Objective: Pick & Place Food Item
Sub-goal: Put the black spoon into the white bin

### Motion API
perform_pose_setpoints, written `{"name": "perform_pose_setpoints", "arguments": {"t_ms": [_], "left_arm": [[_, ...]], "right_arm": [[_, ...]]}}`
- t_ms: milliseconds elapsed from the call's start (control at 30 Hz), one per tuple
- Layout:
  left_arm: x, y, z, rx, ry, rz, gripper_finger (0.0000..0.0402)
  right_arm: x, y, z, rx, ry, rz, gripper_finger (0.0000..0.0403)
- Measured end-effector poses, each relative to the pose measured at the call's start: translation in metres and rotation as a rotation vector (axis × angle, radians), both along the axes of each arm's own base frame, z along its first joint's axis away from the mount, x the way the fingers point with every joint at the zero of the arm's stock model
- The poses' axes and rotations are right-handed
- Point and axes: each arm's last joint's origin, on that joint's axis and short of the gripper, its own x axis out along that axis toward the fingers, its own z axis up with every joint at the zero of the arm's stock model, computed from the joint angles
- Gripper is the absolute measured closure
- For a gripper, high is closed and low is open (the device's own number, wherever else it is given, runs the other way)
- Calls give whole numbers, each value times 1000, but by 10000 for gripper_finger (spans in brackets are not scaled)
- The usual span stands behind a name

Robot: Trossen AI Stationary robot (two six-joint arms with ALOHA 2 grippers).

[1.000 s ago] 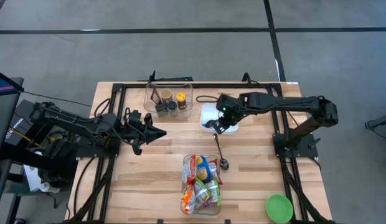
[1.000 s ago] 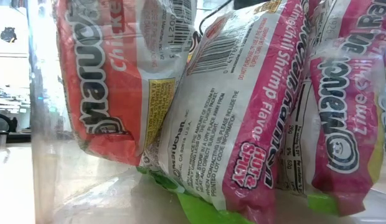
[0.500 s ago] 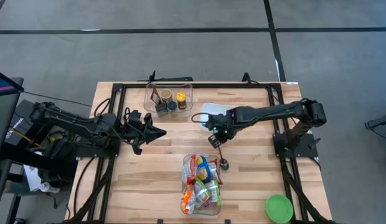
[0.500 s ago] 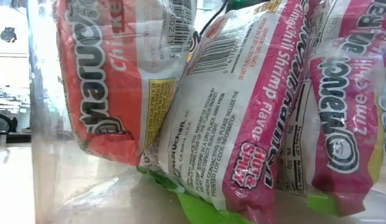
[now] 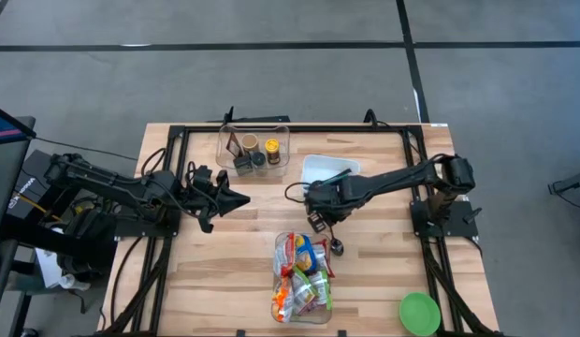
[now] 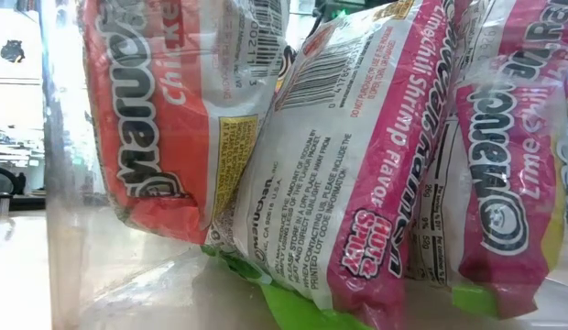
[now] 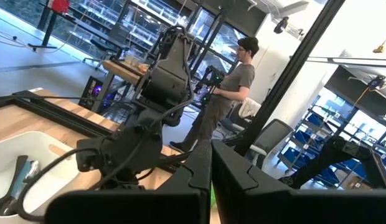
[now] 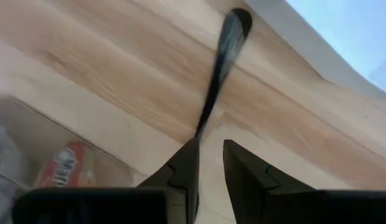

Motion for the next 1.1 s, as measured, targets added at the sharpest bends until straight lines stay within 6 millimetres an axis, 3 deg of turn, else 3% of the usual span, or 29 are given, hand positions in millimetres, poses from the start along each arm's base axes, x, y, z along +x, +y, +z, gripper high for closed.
{"name": "perform_pose_setpoints", "arguments": {"t_ms": [433,733,1100], "left_arm": [[0,0,0,0,0,-4,402],[0,0,0,0,0,-3,402],[0,0,0,0,0,0,402]], "right_arm": [[9,-13,-10,52,-26,-212,336],[6,-12,-11,48,-2,-239,336],[4,-13,-28,103,-41,-239,336]]}}
